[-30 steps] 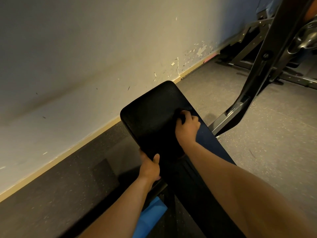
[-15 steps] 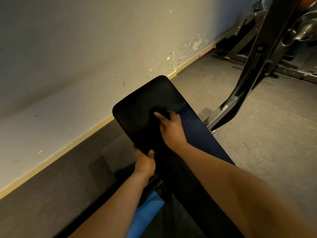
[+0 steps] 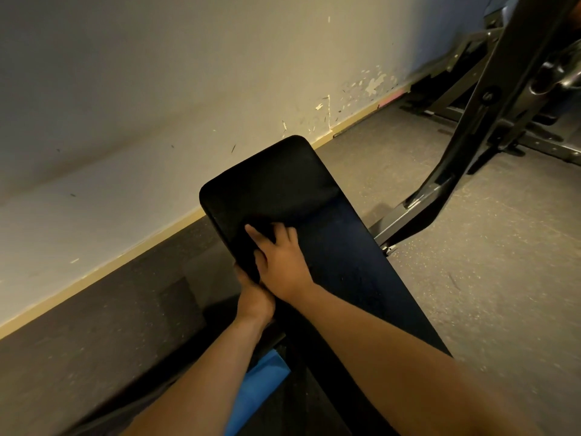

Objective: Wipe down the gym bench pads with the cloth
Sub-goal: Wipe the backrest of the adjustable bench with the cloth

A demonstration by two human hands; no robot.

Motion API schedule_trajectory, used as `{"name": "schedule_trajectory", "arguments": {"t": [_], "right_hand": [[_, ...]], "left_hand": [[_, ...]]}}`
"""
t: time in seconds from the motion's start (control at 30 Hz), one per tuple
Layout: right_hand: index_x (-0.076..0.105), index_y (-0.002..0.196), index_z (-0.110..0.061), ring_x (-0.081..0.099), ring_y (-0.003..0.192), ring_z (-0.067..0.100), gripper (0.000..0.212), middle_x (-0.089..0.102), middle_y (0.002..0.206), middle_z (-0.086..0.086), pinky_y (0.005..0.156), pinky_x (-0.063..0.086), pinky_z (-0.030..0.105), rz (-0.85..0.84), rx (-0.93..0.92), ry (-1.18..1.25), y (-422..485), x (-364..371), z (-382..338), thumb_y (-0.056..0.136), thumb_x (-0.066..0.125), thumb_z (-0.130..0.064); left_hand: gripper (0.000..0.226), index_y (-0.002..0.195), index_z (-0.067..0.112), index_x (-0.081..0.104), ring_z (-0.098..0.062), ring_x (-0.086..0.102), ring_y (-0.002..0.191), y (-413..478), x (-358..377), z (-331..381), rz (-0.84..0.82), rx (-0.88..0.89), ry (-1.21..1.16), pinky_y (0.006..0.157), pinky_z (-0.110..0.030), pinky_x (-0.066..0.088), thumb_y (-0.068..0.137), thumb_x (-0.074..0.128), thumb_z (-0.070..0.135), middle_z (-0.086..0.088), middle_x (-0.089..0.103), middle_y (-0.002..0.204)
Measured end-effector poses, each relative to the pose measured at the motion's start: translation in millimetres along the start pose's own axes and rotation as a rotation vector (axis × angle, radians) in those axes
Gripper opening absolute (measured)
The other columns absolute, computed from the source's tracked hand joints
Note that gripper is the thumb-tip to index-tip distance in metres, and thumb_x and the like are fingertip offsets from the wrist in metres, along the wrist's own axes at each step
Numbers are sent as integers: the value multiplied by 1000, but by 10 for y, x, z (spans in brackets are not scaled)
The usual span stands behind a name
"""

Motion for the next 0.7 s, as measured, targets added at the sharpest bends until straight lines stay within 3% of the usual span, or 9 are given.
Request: {"name": "schedule_trajectory", "arguments": {"t": [0.1, 0.3, 0.37, 0.43, 0.5, 0.6, 0.7], "right_hand": [[38, 150, -29, 41, 108, 31, 53, 41, 134, 15, 91, 47, 43, 28, -11, -79, 39, -144, 210, 97, 46, -24], [33, 152, -33, 28, 132, 31, 54, 29, 148, 12, 112, 31, 41, 249, 575, 63, -101, -694, 1222, 102, 44, -16], [30, 152, -32, 23, 136, 33, 55, 20, 155, 14, 114, 27, 41, 288, 768, 127, -147, -696, 1272, 102, 43, -14], [28, 154, -29, 21, 137, 34, 56, 14, 156, 16, 114, 25, 40, 301, 833, 178, -145, -607, 1119, 102, 42, -12], [28, 154, -26, 25, 130, 33, 57, 19, 150, 15, 109, 30, 37, 276, 730, 195, -91, -497, 815, 101, 44, -12], [27, 155, -24, 32, 119, 34, 59, 28, 142, 19, 104, 36, 40, 104, 277, 68, 34, -230, 204, 99, 47, -18], [17, 156, -27, 32, 125, 39, 69, 25, 148, 21, 106, 37, 44, -110, -59, -212, 196, -75, -22, 96, 51, -24]], "left_hand": [[63, 158, 42, -3, -36, 54, 126, -21, -31, 22, 79, 15, 102, 104, -57, 47, 107, 35, 42, -10, 51, 139], [68, 160, 26, -6, -40, 47, 132, -80, -3, 74, 164, 69, 256, 99, -48, 45, 108, 39, 30, -21, 43, 148], [68, 160, 25, -6, -39, 50, 129, -94, 5, 80, 178, 81, 263, 99, -48, 45, 108, 38, 30, -23, 46, 144], [68, 160, 23, -6, -39, 49, 131, -102, -2, 94, 177, 106, 259, 103, -48, 43, 108, 39, 29, -23, 45, 145], [69, 160, 20, -4, -37, 40, 139, -96, -3, 112, 167, 165, 274, 111, -46, 36, 108, 41, 23, -21, 36, 154], [85, 158, 23, -18, -35, 16, 152, -110, -44, 211, 215, 283, 490, 119, -46, 26, 105, 48, 18, -13, -5, 167], [99, 150, 33, -33, -30, -9, 153, -138, -69, 418, 208, 456, 754, 112, -41, 36, 103, 54, 26, -2, -42, 156]]}}
Point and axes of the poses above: each hand's wrist, its own y-axis towards the middle knuckle, its own x-axis out of the palm, z = x × y, the point moved 5 cm from there along y, towards the middle knuckle
